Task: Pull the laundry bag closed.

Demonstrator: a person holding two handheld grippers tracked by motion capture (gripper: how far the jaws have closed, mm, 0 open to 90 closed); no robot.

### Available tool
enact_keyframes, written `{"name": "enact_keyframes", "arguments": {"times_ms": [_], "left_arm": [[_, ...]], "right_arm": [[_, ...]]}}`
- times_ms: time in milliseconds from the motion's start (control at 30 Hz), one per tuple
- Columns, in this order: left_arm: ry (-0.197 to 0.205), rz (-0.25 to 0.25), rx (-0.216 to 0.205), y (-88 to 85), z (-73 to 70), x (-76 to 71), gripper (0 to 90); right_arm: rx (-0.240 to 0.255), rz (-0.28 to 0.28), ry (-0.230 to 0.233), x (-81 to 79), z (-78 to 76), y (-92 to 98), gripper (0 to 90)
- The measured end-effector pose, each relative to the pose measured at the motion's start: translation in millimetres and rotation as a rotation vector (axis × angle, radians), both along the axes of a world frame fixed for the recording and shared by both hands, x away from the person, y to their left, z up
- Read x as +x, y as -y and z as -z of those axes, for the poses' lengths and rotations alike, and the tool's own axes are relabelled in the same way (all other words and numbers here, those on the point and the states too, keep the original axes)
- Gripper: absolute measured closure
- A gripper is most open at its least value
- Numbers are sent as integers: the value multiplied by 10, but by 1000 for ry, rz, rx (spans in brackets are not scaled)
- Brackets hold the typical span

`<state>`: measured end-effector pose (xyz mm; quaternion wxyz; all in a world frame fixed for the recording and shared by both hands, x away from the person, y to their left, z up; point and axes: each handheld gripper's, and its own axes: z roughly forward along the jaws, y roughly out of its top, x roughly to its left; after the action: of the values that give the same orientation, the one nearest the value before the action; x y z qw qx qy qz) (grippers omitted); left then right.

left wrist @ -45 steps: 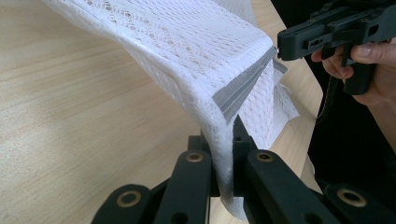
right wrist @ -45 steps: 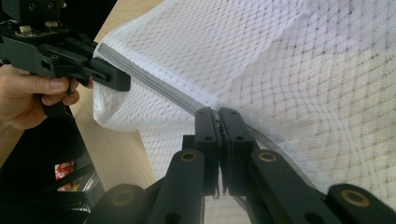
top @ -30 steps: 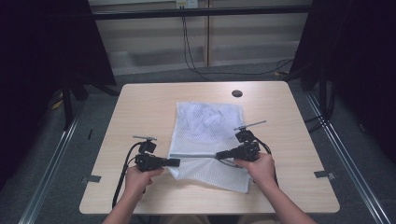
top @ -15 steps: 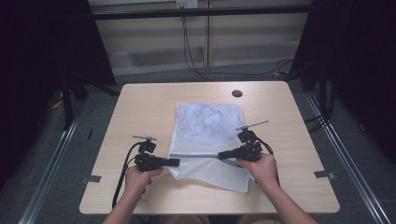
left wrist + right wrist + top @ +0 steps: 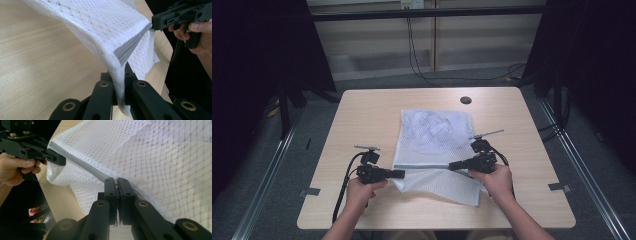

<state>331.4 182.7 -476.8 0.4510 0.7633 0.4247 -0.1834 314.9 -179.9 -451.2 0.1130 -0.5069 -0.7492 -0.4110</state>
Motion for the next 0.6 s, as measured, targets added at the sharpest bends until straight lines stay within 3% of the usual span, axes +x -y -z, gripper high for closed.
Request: {"name": "enact_keyframes", "arguments": {"times_ms": [600], "left_arm": [[-3, -1, 0, 2, -1, -3, 900]], "right_arm": [[2, 8, 2, -22, 23, 93, 871]]}}
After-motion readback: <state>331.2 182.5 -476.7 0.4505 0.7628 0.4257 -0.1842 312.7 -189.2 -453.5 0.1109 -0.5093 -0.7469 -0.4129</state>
